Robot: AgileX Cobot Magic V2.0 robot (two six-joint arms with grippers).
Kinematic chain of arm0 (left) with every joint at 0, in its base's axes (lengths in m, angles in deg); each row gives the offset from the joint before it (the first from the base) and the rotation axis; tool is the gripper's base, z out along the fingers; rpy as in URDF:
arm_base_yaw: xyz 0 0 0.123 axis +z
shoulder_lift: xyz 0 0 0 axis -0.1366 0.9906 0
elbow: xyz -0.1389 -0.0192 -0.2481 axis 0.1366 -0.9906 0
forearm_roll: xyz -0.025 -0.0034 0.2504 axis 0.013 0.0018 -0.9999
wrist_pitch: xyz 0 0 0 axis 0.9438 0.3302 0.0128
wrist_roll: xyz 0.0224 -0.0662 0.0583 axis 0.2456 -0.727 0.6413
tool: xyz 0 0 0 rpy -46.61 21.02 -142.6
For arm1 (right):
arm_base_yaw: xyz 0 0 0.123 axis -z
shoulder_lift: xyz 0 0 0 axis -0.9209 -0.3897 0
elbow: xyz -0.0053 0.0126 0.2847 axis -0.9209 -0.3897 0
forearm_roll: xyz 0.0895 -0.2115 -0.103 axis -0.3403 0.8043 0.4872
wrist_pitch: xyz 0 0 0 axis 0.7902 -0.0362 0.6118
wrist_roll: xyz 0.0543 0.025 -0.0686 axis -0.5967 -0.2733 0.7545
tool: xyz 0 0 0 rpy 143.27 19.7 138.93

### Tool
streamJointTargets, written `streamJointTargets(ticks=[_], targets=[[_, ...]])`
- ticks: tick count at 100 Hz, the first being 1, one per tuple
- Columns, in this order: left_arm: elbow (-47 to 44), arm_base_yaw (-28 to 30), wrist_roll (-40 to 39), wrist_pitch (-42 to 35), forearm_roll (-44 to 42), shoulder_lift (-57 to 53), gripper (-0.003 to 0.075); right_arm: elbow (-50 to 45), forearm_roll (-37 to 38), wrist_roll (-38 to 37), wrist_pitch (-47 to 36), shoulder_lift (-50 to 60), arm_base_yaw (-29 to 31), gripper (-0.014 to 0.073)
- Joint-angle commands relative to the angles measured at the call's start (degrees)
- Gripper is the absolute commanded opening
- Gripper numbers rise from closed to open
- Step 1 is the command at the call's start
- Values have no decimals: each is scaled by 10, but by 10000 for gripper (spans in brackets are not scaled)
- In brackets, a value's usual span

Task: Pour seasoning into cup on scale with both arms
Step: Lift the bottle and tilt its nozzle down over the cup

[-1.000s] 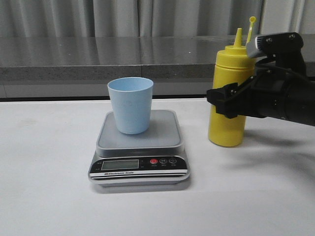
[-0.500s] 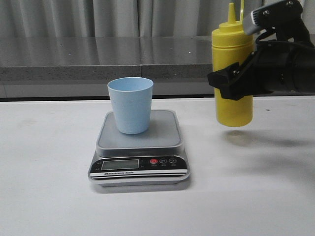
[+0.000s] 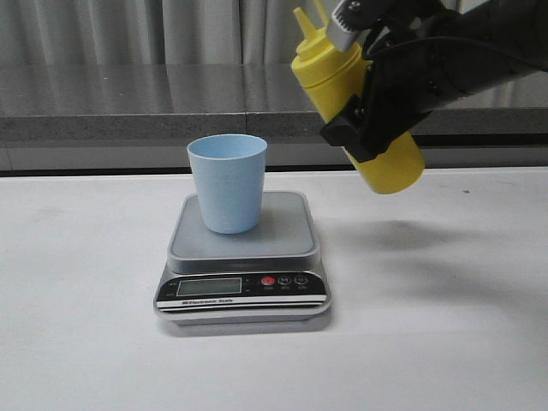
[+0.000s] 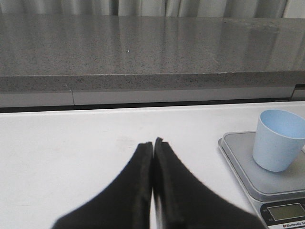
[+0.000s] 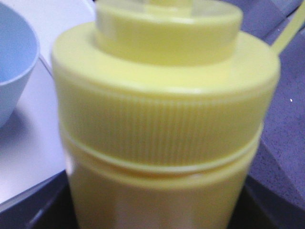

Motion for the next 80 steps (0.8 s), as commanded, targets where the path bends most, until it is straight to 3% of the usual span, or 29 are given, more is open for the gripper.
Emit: streamJointTargets(ticks=[1,33,80], targets=[[15,1,1,-39,1,4,-20,43,36,6,40,29,-15,343],[15,1,1,-39,1,4,-20,92,195,6,187,28,-68,343],[15,1,1,-39,1,4,-20,124,387,6,295,2,-103,343]])
